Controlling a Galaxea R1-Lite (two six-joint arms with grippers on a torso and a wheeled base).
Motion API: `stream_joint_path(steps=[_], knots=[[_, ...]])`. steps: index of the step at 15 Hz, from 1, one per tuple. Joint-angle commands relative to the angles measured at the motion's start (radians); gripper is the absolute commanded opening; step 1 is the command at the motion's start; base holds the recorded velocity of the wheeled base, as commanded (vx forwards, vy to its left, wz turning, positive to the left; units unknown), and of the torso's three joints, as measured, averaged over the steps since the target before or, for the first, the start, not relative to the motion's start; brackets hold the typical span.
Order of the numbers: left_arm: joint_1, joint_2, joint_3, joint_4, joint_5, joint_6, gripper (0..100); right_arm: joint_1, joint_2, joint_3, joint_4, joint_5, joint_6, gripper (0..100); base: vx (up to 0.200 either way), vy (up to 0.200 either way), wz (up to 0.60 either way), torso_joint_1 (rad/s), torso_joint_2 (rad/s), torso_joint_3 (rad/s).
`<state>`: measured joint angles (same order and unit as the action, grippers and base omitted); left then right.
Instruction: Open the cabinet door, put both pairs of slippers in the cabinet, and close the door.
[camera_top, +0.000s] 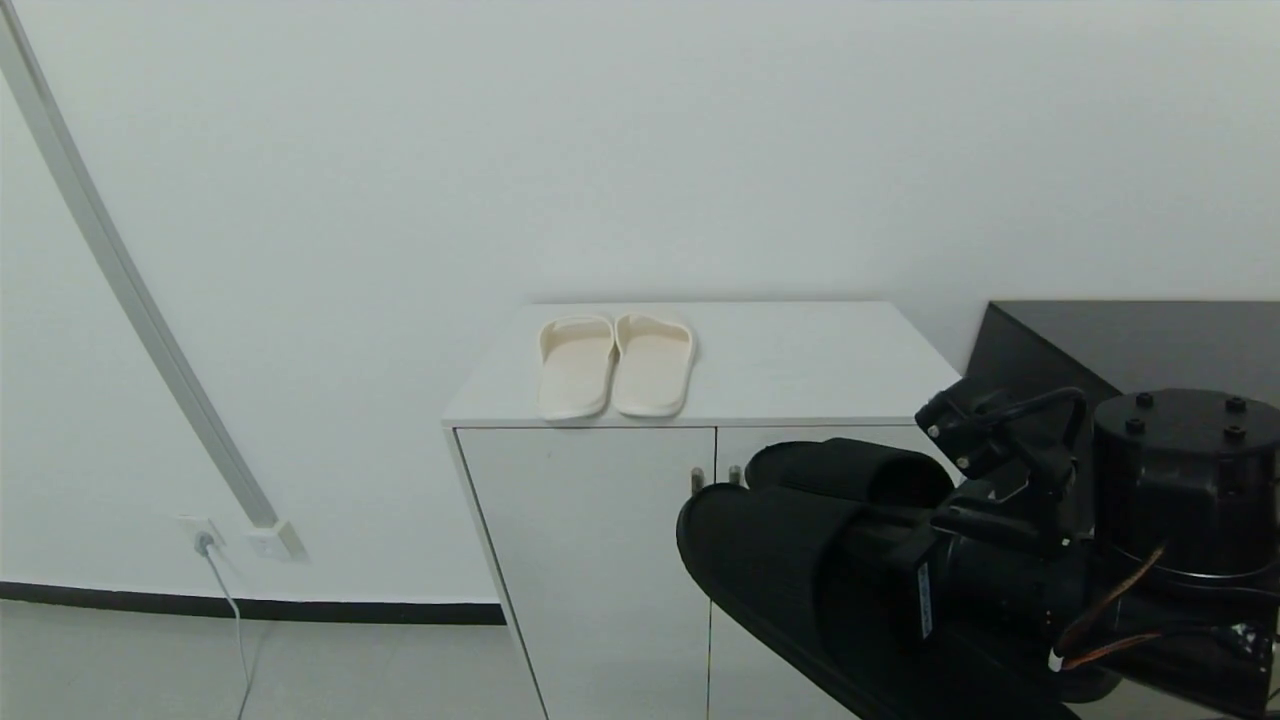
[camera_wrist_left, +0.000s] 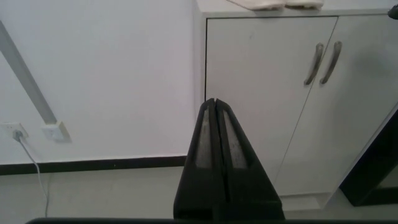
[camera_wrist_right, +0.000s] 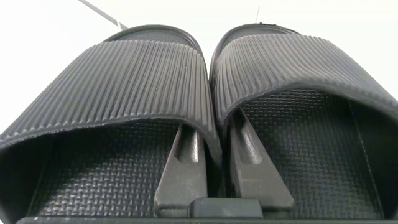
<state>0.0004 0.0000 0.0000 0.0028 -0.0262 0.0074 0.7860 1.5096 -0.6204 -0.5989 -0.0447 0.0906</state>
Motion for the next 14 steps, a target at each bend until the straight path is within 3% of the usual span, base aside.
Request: stream_joint_path(steps=[1, 14], knots=[[0.001, 0.0, 0.0, 0.0, 0.0, 0.0, 0, 0.001, -0.005, 0.001, -0.001, 0.0, 0.0, 0, 0.0, 0.0, 0.0, -0.212, 0.53, 0.315], [0.001, 0.0, 0.0, 0.0, 0.0, 0.0, 0, 0.001, 0.0, 0.016, -0.001, 0.002, -0.014, 0, 0.0, 0.0, 0.0, -0.171, 0.5, 0.324]])
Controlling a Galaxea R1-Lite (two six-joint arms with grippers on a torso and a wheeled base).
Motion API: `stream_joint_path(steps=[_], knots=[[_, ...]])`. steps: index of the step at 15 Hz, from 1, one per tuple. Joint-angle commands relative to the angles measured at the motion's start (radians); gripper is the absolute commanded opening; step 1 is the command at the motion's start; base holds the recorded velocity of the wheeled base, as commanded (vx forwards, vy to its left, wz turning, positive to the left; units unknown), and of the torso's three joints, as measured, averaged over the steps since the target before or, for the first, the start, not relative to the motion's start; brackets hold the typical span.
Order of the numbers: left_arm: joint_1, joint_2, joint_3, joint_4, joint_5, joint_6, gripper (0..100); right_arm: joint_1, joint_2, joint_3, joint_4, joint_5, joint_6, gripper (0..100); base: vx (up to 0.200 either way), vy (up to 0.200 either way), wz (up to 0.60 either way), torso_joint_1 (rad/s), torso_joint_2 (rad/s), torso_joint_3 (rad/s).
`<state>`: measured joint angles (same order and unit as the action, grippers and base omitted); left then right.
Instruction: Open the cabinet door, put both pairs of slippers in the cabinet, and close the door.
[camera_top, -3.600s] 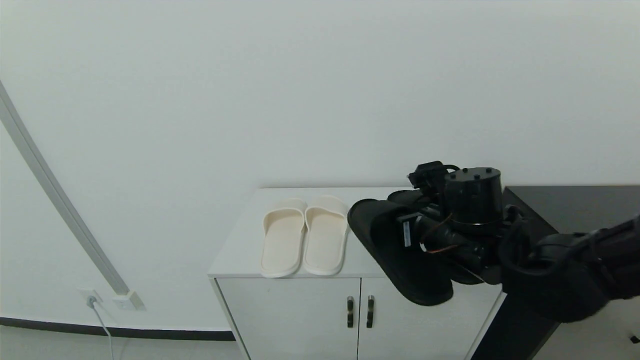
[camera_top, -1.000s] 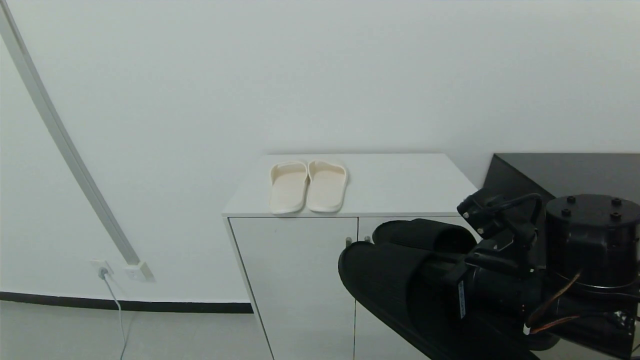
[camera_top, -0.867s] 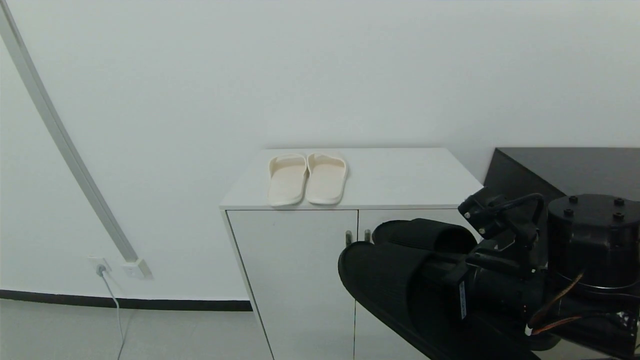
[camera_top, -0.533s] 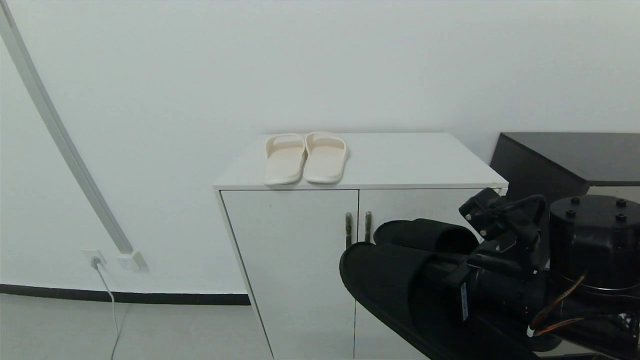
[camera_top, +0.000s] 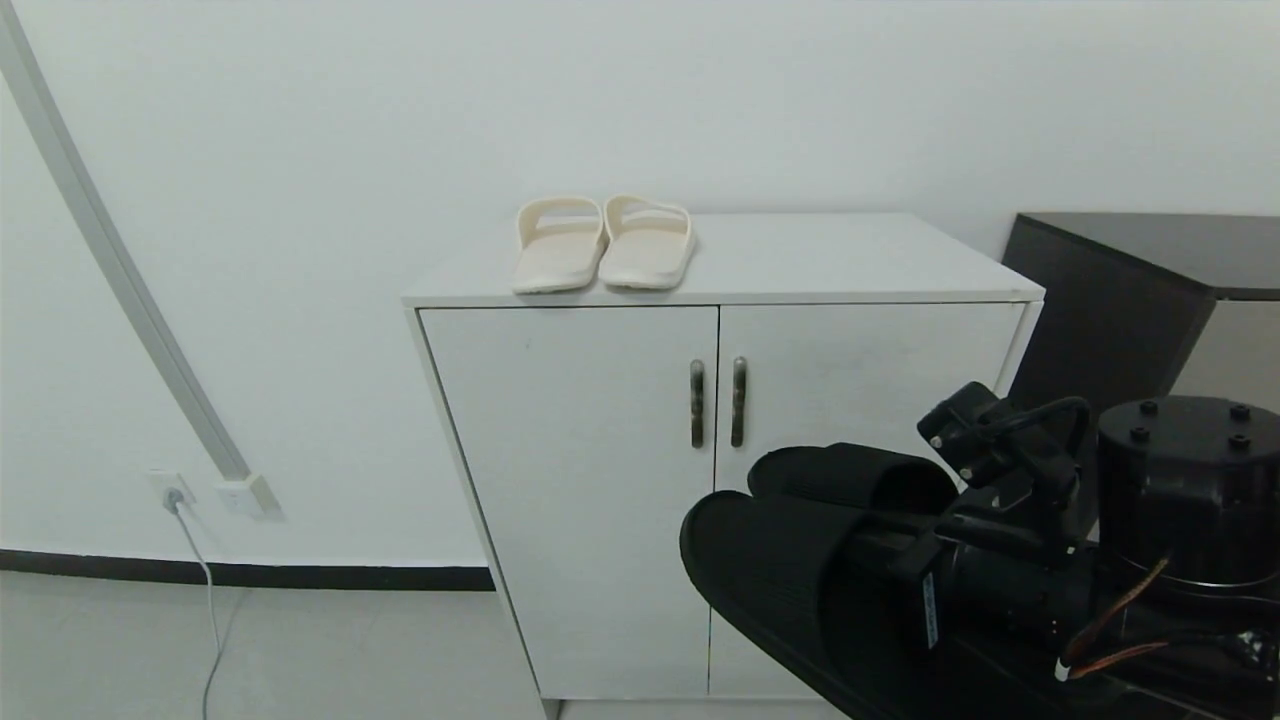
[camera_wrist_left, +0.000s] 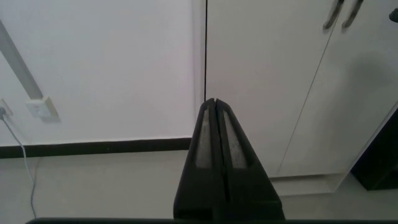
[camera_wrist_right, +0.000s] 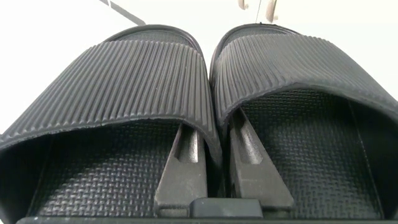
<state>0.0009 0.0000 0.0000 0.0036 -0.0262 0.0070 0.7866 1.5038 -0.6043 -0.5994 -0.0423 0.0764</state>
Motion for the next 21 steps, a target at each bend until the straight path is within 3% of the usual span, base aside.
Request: stream_joint_path(steps=[1, 7, 8, 15, 17, 18, 19, 21], knots=[[-0.001, 0.0, 0.0, -0.001, 0.0, 0.001, 0, 0.0, 0.006, 0.001, 0.0, -0.002, 0.0, 0, 0.0, 0.0, 0.0, -0.119, 0.46, 0.339], [-0.001, 0.002, 0.0, -0.001, 0.0, -0.001, 0, 0.0, 0.024, 0.006, 0.0, -0.002, 0.0, 0, 0.0, 0.0, 0.0, -0.075, 0.45, 0.376], [0.001, 0.0, 0.0, -0.001, 0.0, -0.002, 100, 0.0, 0.024, 0.006, 0.0, -0.004, 0.0, 0, 0.0, 0.0, 0.0, -0.002, 0.4, 0.369], [-0.001, 0.0, 0.0, -0.001, -0.001, 0.002, 100, 0.002, 0.019, 0.012, 0.0, -0.002, -0.009, 0, 0.0, 0.0, 0.0, 0.001, 0.01, 0.009], [0.004, 0.017, -0.006, -0.001, 0.026, 0.008, 100, 0.002, 0.018, 0.017, 0.0, -0.001, -0.02, 0, 0.0, 0.0, 0.0, 0.0, 0.0, 0.0], [-0.005, 0.112, -0.112, -0.001, 0.025, 0.002, 100, 0.002, 0.016, 0.024, -0.002, 0.001, -0.02, 0, 0.0, 0.0, 0.0, -0.012, 0.15, 0.163], [-0.021, 0.23, -0.209, 0.001, -0.006, -0.032, 100, 0.003, 0.018, 0.031, -0.003, 0.001, -0.021, 0, 0.0, 0.0, 0.0, -0.007, 0.08, 0.09], [-0.025, 0.41, -0.258, -0.024, -0.143, -0.03, 100, 0.003, 0.019, 0.035, -0.011, 0.002, -0.04, 0, 0.0, 0.0, 0.0, 0.001, 0.03, 0.033]])
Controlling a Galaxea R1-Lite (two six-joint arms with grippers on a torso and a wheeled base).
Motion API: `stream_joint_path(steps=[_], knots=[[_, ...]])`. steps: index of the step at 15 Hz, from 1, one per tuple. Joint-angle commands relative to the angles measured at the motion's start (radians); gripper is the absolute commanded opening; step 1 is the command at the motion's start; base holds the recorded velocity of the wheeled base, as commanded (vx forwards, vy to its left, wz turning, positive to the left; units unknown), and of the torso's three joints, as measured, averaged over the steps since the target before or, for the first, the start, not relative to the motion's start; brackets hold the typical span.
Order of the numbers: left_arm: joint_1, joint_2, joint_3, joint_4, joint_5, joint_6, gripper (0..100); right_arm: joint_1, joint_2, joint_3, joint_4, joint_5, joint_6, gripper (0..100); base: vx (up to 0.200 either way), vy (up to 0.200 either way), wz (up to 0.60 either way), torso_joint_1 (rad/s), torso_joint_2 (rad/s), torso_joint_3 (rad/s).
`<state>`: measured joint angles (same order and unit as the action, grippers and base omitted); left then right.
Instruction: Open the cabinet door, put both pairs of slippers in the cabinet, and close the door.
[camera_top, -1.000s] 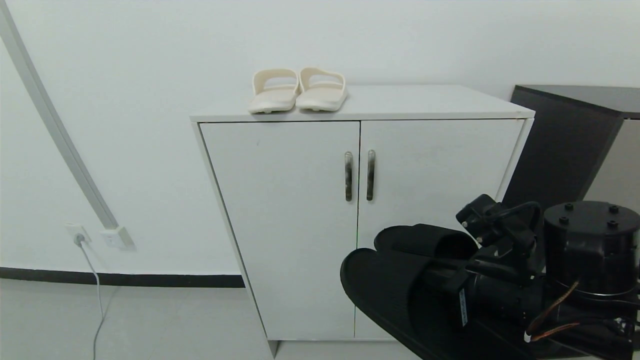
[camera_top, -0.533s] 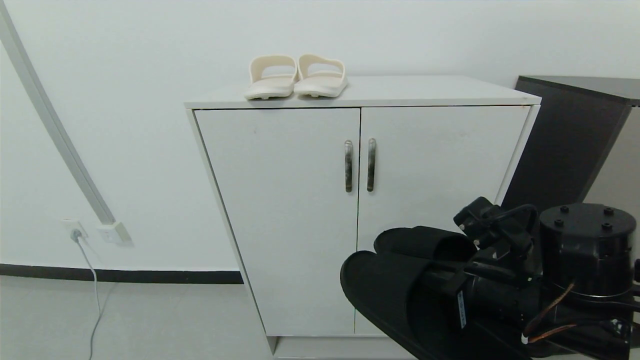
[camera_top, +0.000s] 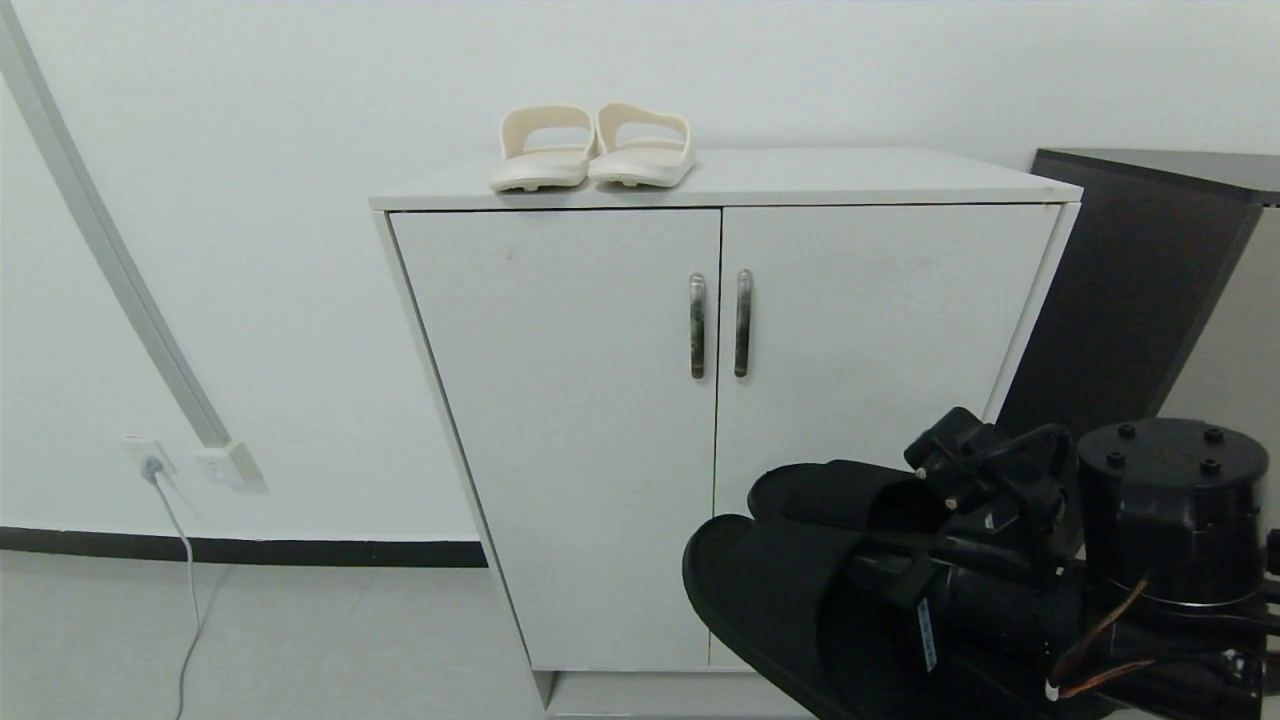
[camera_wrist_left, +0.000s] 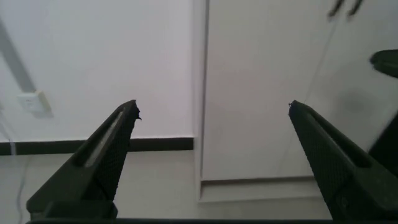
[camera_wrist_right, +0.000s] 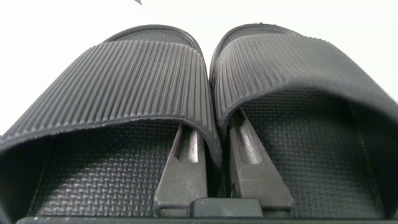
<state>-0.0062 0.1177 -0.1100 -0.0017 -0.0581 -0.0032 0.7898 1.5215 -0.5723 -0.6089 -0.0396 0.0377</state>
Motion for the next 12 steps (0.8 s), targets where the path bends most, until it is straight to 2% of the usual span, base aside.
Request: stream_joint_path(steps=[1, 4, 5, 6, 7, 10, 12], knots=[[-0.018, 0.385, -0.169, -0.063, -0.167, -0.021, 100, 0.0, 0.002, 0.009, -0.002, 0.0, -0.001, 0, 0.0, 0.0, 0.0, 0.0, 0.0, 0.0], [-0.029, 0.643, -0.224, -0.276, -0.284, -0.021, 100, 0.0, -0.001, 0.016, -0.002, 0.001, -0.001, 0, 0.0, 0.0, 0.0, 0.0, 0.0, 0.0], [-0.037, 0.685, -0.24, -0.307, -0.304, -0.021, 100, 0.002, -0.006, 0.019, -0.002, 0.001, -0.001, 0, 0.0, 0.0, 0.0, 0.0, 0.0, 0.0], [-0.081, 0.767, -0.272, -0.36, -0.332, -0.024, 100, 0.012, -0.029, 0.037, 0.0, 0.02, -0.001, 0, 0.0, 0.0, 0.0, 0.0, 0.0, 0.0], [-0.144, 0.818, -0.293, -0.388, -0.335, -0.031, 100, 0.014, -0.047, 0.051, 0.0, 0.052, -0.001, 0, 0.0, 0.0, 0.0, 0.0, 0.0, 0.0], [-0.339, 0.978, -0.379, -0.451, -0.333, -0.077, 100, 0.012, -0.041, 0.055, -0.002, 0.064, -0.002, 0, 0.0, 0.0, 0.0, 0.0, 0.0, 0.0], [-0.446, 1.091, -0.458, -0.495, -0.328, -0.123, 100, 0.011, -0.026, 0.055, -0.002, 0.063, -0.002, 0, 0.0, 0.0, 0.0, 0.0, 0.0, 0.0]])
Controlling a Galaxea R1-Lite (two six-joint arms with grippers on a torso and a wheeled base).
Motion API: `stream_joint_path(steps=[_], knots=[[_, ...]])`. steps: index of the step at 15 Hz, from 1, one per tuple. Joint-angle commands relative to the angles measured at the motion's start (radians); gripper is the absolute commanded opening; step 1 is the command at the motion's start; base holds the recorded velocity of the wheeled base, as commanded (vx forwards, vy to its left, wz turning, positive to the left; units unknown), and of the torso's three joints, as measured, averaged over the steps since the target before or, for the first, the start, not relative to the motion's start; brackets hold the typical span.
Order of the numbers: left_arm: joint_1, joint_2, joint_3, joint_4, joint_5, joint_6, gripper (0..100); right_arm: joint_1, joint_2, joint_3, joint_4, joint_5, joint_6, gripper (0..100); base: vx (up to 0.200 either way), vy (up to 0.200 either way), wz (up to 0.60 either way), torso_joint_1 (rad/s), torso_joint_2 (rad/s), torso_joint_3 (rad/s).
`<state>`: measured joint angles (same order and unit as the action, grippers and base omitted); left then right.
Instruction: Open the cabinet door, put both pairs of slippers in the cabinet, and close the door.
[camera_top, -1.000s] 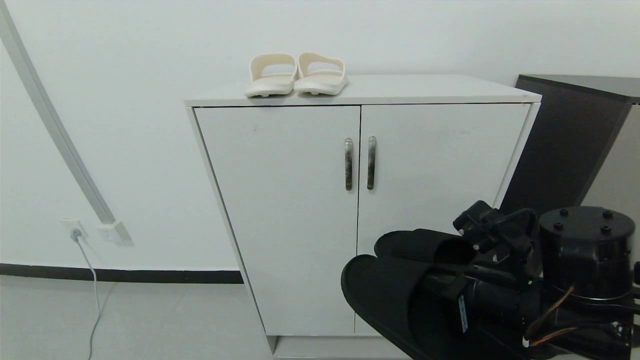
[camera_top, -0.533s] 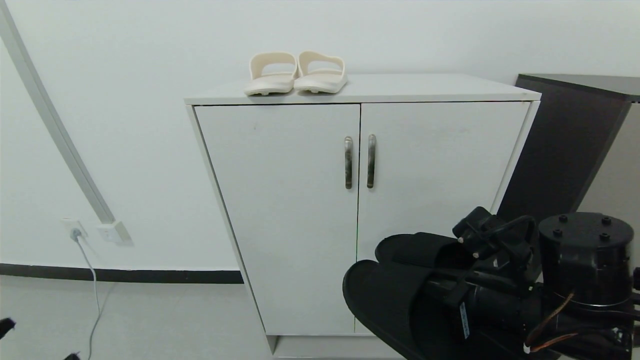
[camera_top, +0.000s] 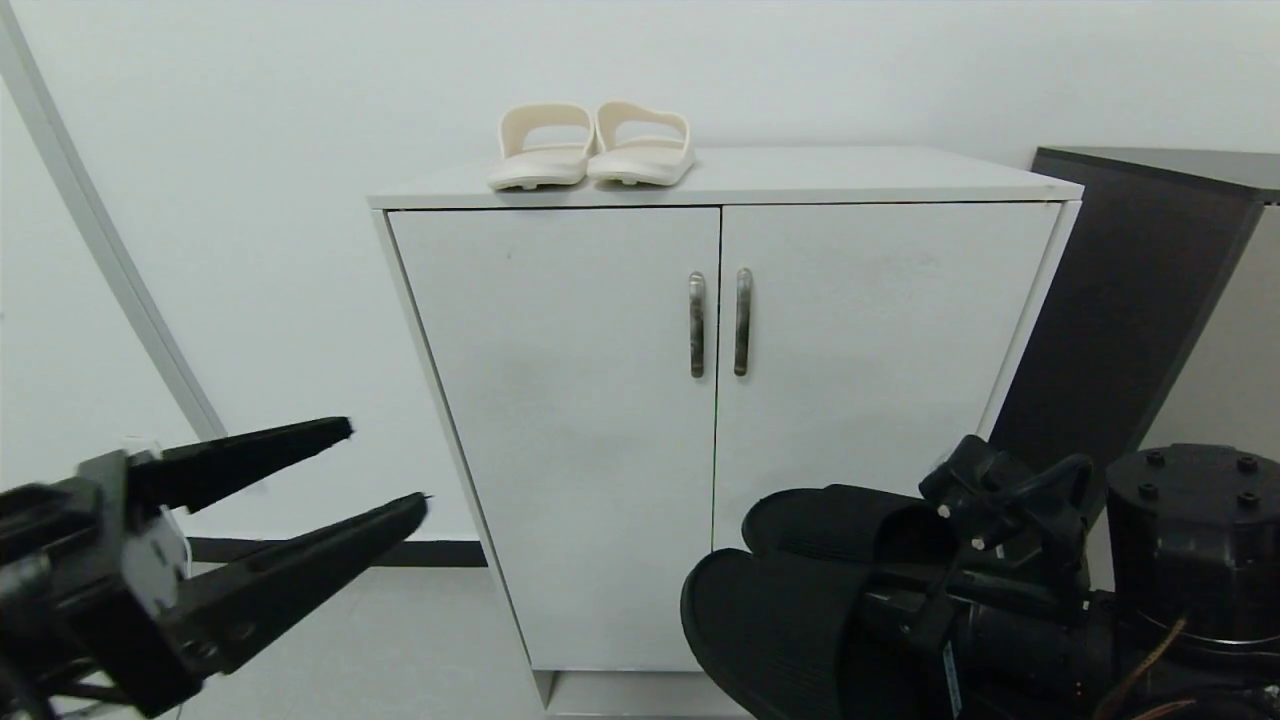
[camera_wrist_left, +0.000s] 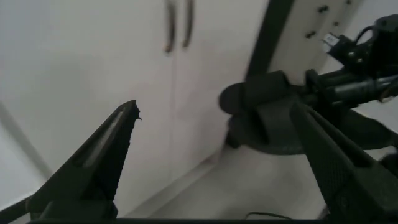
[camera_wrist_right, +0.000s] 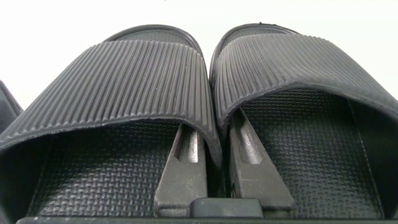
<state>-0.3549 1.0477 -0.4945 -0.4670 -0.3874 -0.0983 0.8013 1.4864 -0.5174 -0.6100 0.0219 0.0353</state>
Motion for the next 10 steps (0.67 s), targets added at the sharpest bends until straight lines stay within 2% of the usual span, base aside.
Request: stream_joint_path(steps=[1, 2, 4, 5, 7, 8, 10], knots=[[-0.139, 0.209, -0.108, -0.058, 0.001, -0.046, 100, -0.002, 0.012, 0.0, -0.001, 0.0, 0.0, 0, 0.0, 0.0, 0.0, 0.0, 0.0, 0.0], [-0.176, 0.261, -0.148, -0.076, -0.001, -0.058, 100, -0.004, 0.012, 0.0, -0.001, 0.0, 0.0, 0, 0.0, 0.0, 0.0, 0.0, 0.0, 0.0], [-0.234, 0.356, -0.245, -0.081, -0.008, -0.06, 100, -0.004, 0.014, 0.002, -0.001, -0.002, 0.0, 0, 0.0, 0.0, 0.0, 0.0, 0.0, 0.0], [-0.248, 0.391, -0.286, -0.079, -0.011, -0.06, 100, -0.004, 0.014, 0.002, -0.001, -0.002, 0.0, 0, 0.0, 0.0, 0.0, 0.0, 0.0, 0.0], [-0.271, 0.488, -0.392, -0.073, -0.059, -0.061, 100, -0.004, 0.014, 0.002, -0.001, -0.002, 0.0, 0, 0.0, 0.0, 0.0, 0.0, 0.0, 0.0], [-0.28, 0.511, -0.415, -0.073, -0.062, -0.063, 100, -0.004, 0.014, 0.002, -0.001, -0.002, 0.0, 0, 0.0, 0.0, 0.0, 0.0, 0.0, 0.0], [-0.291, 0.591, -0.539, -0.073, -0.082, -0.146, 100, -0.005, 0.012, 0.005, -0.001, -0.002, 0.0, 0, 0.0, 0.0, 0.0, 0.0, 0.0, 0.0]])
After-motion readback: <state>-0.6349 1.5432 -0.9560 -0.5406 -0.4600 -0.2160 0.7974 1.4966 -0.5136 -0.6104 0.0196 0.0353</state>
